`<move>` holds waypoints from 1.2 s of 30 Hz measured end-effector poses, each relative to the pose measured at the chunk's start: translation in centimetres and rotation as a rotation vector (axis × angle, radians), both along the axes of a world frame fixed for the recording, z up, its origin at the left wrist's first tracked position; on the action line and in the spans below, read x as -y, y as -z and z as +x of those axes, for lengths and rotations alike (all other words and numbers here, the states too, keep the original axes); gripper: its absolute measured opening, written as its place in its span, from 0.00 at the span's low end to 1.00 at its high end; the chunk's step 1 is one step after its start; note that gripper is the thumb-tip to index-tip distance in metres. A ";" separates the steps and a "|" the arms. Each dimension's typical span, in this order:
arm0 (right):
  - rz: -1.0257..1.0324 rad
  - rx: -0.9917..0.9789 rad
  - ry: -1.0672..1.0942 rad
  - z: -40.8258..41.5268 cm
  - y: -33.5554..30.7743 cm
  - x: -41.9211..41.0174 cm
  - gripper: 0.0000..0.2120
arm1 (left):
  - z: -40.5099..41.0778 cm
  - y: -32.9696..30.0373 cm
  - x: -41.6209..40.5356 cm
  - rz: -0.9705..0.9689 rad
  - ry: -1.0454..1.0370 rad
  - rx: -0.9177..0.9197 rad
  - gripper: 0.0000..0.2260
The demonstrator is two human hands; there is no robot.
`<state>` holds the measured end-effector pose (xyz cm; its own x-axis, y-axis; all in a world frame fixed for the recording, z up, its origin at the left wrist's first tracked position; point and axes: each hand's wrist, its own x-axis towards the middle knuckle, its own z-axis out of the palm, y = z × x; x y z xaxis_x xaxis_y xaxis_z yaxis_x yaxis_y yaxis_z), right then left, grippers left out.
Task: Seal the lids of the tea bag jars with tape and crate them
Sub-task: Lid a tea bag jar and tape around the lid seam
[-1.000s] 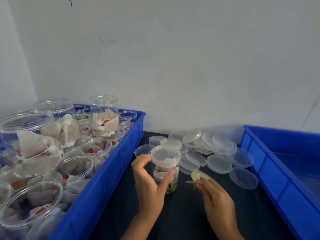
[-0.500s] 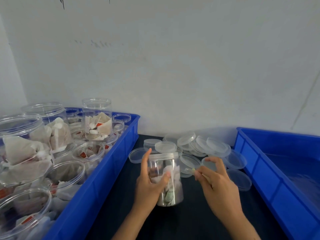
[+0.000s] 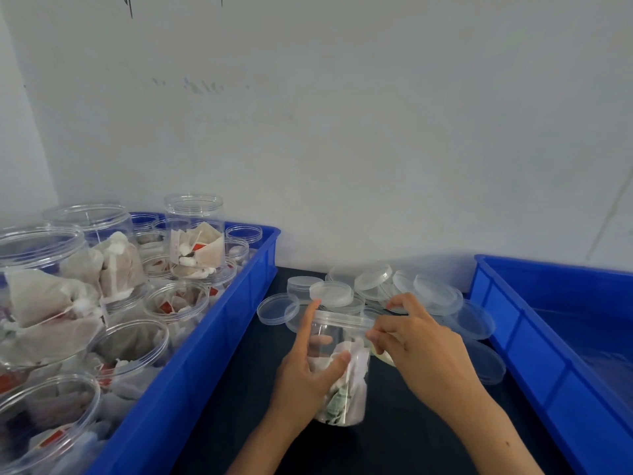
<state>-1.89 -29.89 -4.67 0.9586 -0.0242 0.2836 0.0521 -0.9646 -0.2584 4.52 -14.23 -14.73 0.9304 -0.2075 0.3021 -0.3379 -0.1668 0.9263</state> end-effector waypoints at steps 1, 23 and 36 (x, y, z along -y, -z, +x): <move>-0.022 -0.008 0.002 0.1 0.0 0.0 0.14 | -0.1 -0.1 0.0 0.006 0.033 -0.016 0.34; 0.055 -0.094 -0.111 0.9 -1.0 -0.1 0.17 | -0.4 -2.8 -0.2 -0.175 0.024 0.108 0.11; -0.043 -0.031 -0.019 0.7 -0.8 -1.5 0.19 | -0.9 -2.7 0.4 -0.264 -0.025 0.171 0.06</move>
